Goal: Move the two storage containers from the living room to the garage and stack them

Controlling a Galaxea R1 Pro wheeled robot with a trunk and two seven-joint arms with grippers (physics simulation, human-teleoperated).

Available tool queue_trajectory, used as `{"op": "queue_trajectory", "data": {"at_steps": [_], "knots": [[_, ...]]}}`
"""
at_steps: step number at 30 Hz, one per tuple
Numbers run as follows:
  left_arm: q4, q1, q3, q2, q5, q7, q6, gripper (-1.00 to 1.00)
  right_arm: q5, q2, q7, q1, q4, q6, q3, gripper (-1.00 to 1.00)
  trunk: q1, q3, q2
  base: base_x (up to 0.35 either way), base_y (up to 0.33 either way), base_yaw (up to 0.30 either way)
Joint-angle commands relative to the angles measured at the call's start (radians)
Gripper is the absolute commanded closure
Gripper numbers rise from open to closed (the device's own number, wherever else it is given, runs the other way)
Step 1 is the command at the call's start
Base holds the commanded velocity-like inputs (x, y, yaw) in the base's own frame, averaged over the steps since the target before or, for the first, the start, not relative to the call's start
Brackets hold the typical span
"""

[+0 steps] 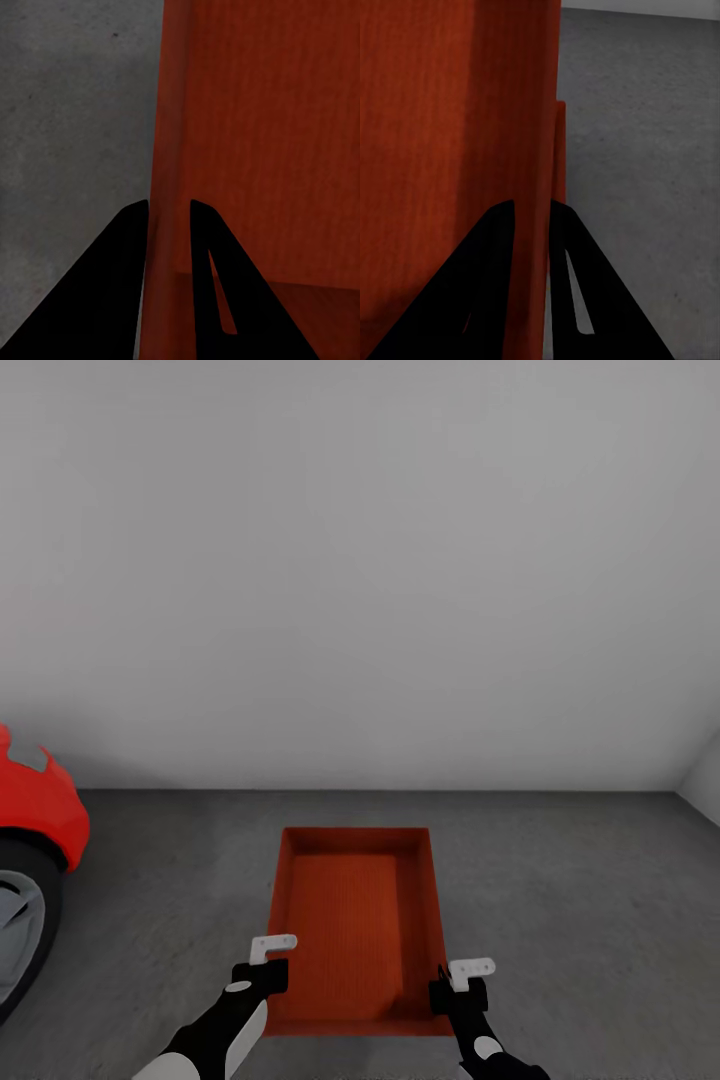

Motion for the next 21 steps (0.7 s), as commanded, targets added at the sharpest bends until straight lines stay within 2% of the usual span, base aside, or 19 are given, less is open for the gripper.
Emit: {"op": "queue_trajectory", "data": {"at_steps": [1, 15, 21], "knots": [[0.016, 0.000, -0.010, 0.005, 0.009, 0.016, 0.006, 1.00, -0.011, -0.009, -0.059, -0.002, -0.001, -0.066, -0.015, 1.00, 0.000, -0.003, -0.001, 0.000, 0.000, 0.000], [0.016, 0.000, -0.010, 0.005, 0.008, 0.016, 0.006, 1.00, -0.011, -0.009, -0.059, -0.002, -0.001, -0.066, -0.015, 1.00, 0.000, -0.016, -0.001, 0.002, 0.000, 0.000], [0.016, 0.000, -0.010, 0.005, 0.008, 0.016, 0.006, 1.00, -0.011, -0.008, -0.059, -0.002, -0.001, -0.066, -0.015, 1.00, 0.000, -0.016, -0.001, 0.126, 0.000, 0.000]]}}
